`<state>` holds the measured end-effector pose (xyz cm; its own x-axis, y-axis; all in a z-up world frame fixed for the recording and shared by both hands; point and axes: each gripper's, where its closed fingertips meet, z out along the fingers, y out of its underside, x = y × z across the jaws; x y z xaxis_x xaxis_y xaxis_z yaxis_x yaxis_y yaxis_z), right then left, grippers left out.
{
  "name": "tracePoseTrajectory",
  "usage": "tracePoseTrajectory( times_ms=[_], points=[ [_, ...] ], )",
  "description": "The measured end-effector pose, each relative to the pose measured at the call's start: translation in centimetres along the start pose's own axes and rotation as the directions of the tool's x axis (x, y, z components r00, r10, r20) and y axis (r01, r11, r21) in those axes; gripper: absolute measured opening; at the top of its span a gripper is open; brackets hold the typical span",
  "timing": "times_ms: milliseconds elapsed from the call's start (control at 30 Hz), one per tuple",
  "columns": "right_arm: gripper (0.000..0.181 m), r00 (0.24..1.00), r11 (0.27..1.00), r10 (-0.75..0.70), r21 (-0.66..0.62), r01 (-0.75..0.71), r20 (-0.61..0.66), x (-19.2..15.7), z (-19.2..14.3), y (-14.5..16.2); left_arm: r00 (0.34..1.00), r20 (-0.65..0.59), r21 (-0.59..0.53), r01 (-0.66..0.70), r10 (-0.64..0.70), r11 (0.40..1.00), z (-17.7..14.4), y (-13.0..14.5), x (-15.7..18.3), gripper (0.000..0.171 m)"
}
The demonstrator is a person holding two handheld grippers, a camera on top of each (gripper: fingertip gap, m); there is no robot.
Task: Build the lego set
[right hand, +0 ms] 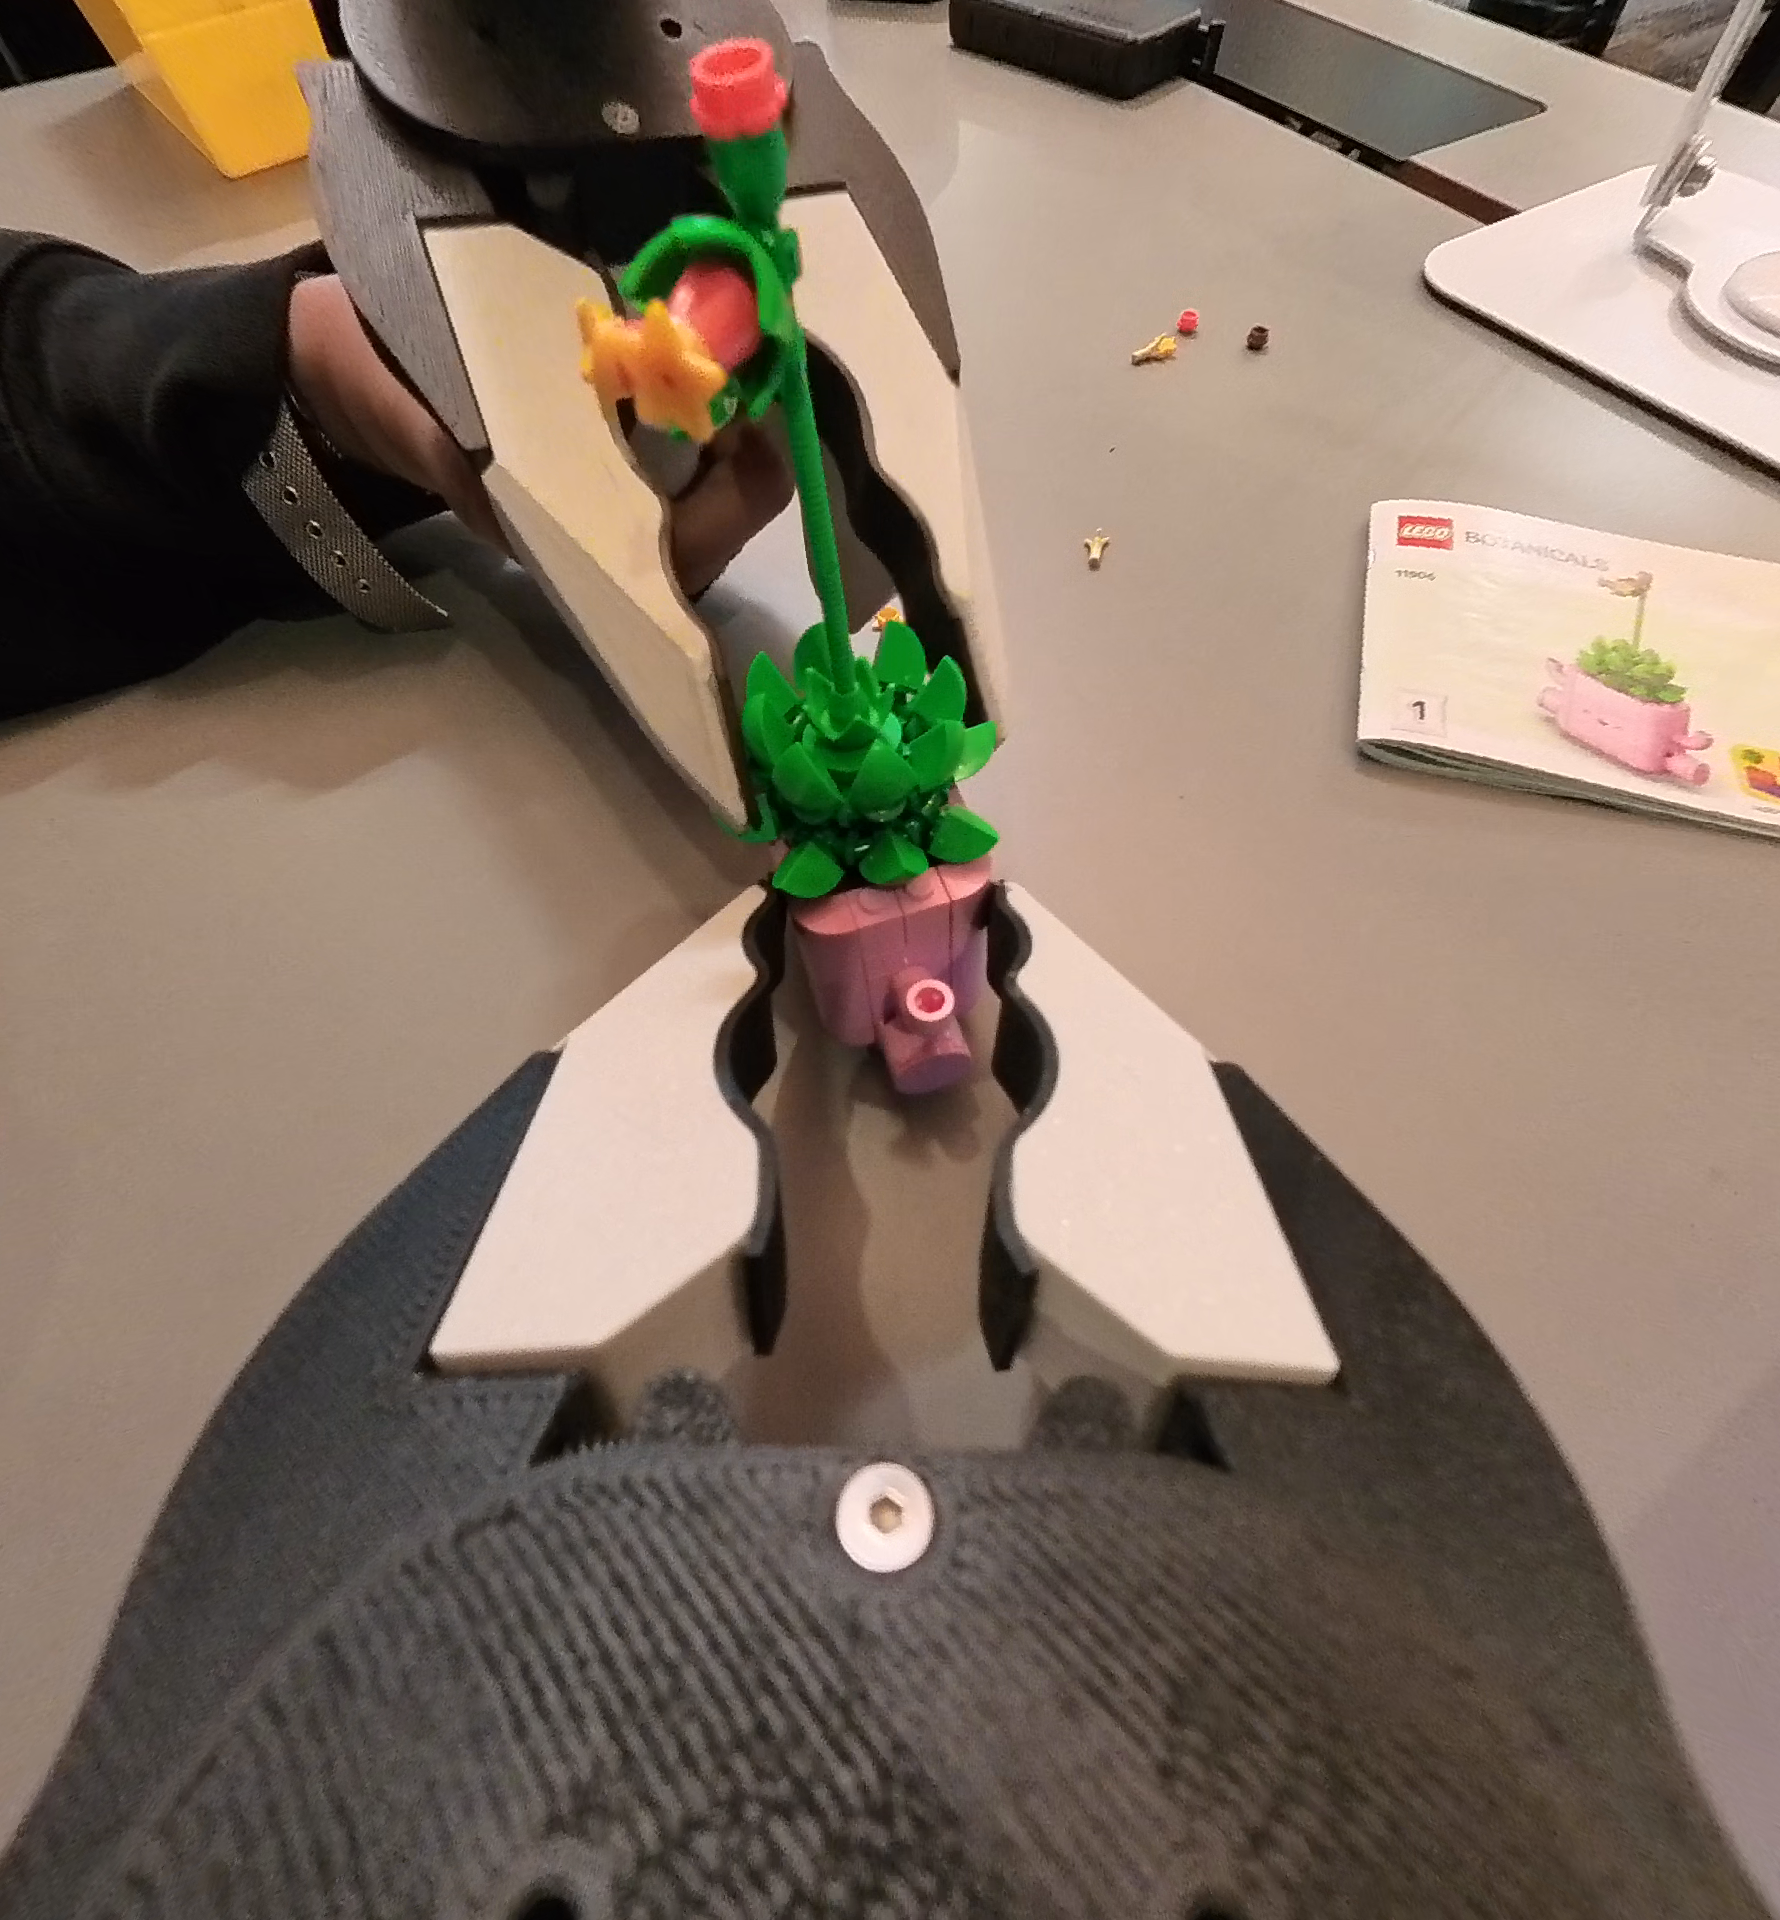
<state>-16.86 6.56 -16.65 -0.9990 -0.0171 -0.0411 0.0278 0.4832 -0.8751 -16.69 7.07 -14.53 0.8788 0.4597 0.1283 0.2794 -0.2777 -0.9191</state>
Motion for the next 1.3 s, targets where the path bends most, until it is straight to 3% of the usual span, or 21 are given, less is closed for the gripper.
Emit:
tracePoseTrajectory(
  times_ms=[333, 667, 1100, 1300],
  points=[
    [0.038, 1.000, 1.000, 0.001, -0.002, -0.001, 0.001, 0.0, 0.0, 0.0, 1.000, -0.004, -0.004, -0.005, 0.005, 1.000, -0.3, 0.2, -0.1, 0.045],
    [0.038, 1.000, 1.000, 0.002, -0.002, -0.002, 0.001, 0.0, 0.0, 0.0, 0.999, -0.039, -0.038, -0.015, 0.013, 0.999, -0.4, 0.8, 0.5, 0.066],
    [0.038, 1.000, 1.000, 0.011, -0.005, -0.011, 0.011, 0.0, 0.0, 0.0, 0.998, 0.027, -0.163, -0.048, 0.053, 0.985, 0.8, 2.3, 0.0, 0.048],
    [0.038, 1.000, 1.000, 0.009, -0.002, -0.009, 0.013, -0.1, 0.0, 0.0, 0.998, 0.022, -0.161, -0.047, 0.051, 0.986, 0.8, 2.3, 0.0, 0.045]
  ],
)
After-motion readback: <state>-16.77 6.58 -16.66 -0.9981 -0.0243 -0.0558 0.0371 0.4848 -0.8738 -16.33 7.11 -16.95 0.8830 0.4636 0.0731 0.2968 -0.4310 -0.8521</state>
